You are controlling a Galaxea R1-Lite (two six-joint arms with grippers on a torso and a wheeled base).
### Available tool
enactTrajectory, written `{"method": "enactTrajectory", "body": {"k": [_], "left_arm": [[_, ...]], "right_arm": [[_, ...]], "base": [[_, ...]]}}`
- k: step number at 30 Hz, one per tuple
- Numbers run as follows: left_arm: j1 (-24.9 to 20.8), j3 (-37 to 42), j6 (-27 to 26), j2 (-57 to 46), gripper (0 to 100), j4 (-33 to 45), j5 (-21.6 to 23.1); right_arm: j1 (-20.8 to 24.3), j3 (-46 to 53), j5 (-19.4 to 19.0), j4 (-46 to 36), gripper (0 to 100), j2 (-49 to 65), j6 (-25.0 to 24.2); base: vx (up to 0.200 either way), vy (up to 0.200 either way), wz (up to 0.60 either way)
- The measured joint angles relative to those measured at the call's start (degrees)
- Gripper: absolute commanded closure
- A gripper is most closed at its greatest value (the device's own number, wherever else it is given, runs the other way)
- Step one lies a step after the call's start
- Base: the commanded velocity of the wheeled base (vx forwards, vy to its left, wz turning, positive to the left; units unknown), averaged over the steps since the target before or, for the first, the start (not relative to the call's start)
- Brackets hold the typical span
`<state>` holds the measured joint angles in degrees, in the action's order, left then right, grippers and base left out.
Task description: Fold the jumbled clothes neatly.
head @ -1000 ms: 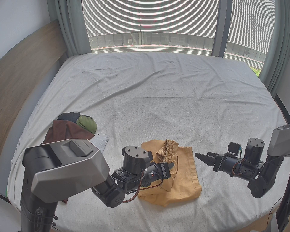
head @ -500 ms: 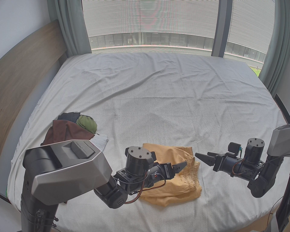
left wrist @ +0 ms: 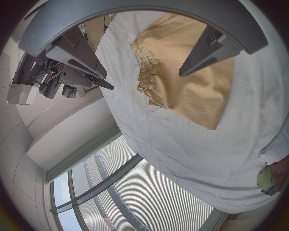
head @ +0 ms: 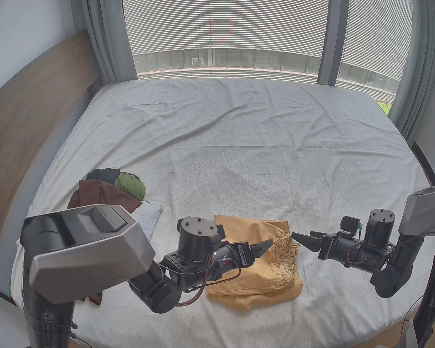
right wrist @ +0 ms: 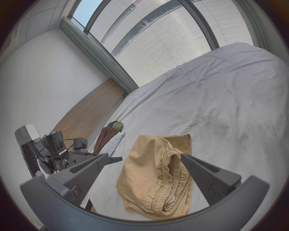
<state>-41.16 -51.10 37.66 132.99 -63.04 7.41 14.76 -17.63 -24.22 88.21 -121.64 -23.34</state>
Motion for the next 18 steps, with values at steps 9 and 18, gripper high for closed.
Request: {"method": "enactTrajectory", "body": {"k": [9, 18], "left_arm": [[5.2, 9.6, -2.5, -5.3, 0, -2.8, -0.2], [12.8, 18.8, -4.6, -9.3, 0, -10.2, 0.8]], "right_arm": [[-0.2, -0.1, 0.1, 0.0, 0, -3.0, 0.1], [-0.9, -0.2, 0.1, -0.4, 0, -4.8, 1.3]], "base": [[0.0, 0.0, 0.0], [0.0, 0.0, 0.0]]}}
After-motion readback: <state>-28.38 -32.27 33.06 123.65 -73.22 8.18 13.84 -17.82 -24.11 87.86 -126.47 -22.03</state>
